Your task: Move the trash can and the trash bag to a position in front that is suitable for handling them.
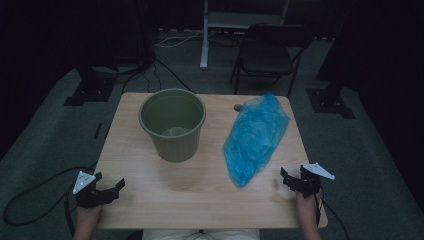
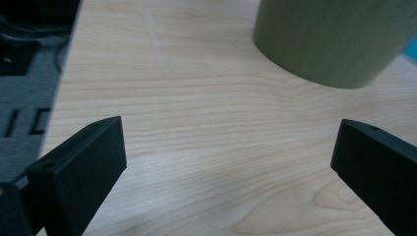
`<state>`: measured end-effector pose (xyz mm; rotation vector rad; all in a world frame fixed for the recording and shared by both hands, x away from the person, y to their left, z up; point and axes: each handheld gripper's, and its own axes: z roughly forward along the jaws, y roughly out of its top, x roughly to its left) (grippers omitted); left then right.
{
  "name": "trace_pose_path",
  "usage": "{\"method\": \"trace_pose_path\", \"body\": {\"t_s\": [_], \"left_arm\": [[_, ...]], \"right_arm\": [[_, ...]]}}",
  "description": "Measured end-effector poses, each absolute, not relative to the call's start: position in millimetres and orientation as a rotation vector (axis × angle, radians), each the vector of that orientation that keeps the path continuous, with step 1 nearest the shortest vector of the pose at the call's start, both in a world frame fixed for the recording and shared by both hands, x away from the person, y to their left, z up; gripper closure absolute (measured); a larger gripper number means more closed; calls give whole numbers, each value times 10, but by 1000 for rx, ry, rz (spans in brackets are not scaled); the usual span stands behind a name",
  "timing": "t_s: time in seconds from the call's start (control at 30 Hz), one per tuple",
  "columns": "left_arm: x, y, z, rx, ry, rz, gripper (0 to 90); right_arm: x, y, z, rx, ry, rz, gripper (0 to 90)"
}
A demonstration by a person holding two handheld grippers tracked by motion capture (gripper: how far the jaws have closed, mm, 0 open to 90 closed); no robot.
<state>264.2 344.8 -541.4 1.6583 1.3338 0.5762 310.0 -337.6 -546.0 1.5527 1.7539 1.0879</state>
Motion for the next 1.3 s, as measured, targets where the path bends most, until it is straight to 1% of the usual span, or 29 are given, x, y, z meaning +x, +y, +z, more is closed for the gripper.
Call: {"method": "trace_pose_path", "body": {"t_s": [0.1,0.27,0.57,0.6,0.7,0.97,1.13,1.3], "left_arm": [[2685,3456,-5419,1685,1337,525,7],[2709,3448,-5421,1698,1343,509,8],[2772,3456,-5413,1709,1347,496,8],[2792,3466,-5409,1701,1345,478,8],[2836,3462,-5415,1710,1351,479,8],[2955,3449,-5379,1705,1332,486,8],[3048,3420,-5350,1700,1322,495,8],[3162,3353,-5331,1700,1304,502,8]], "right_arm": [[3107,-3360,-5459,1547,1761,1065,132],[3048,-3305,-5455,1522,1762,1079,135],[3150,-3257,-5462,1553,1802,1072,135],[3164,-3233,-5460,1545,1811,1068,134],[3263,-3106,-5451,1502,1859,1077,134],[3365,-2959,-5386,1466,1922,1122,134],[3524,-2818,-5229,1446,1905,1184,134],[3669,-2659,-5157,1406,1922,1213,134]]}}
